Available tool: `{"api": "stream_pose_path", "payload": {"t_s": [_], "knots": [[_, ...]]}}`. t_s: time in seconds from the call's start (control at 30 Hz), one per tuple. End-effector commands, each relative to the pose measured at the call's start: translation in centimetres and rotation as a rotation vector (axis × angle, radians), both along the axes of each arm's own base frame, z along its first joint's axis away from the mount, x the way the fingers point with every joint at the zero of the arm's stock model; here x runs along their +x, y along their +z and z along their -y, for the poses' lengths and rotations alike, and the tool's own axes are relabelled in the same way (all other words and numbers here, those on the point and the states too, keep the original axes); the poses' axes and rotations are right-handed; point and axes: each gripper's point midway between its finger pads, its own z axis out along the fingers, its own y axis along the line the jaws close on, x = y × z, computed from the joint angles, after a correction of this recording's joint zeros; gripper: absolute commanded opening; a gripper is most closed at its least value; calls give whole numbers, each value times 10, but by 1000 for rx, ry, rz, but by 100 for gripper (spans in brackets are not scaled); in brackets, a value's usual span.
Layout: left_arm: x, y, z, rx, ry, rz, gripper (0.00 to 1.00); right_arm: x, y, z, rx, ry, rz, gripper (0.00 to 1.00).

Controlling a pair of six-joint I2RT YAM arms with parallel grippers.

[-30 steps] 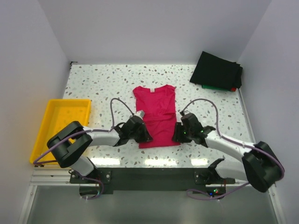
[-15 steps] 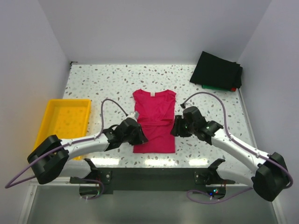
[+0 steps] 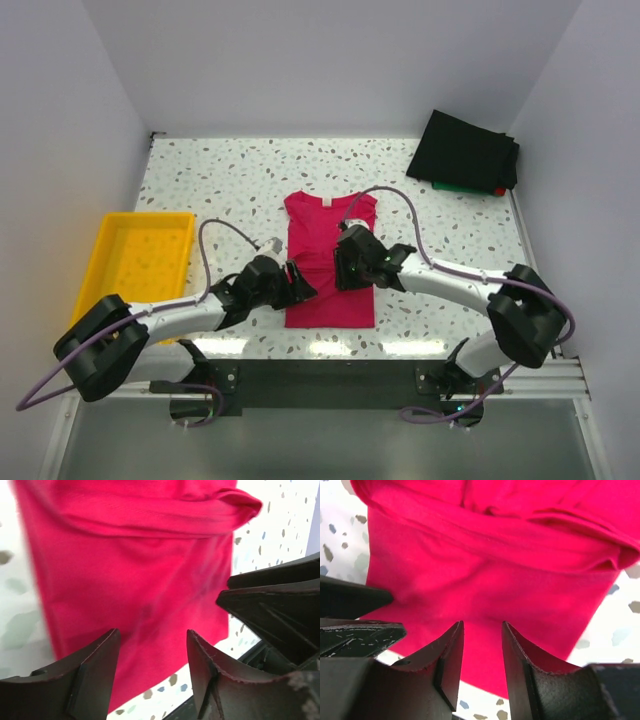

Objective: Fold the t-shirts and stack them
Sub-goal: Fold the tshirt

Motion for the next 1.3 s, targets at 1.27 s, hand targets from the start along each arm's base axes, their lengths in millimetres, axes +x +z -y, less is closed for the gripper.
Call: {"api": "stream_pose_path", "payload": {"t_s": [1.27], "knots": [[-4,-12,-26,29,4,48,63,131,-4,-13,-280,-160,193,39]]}}
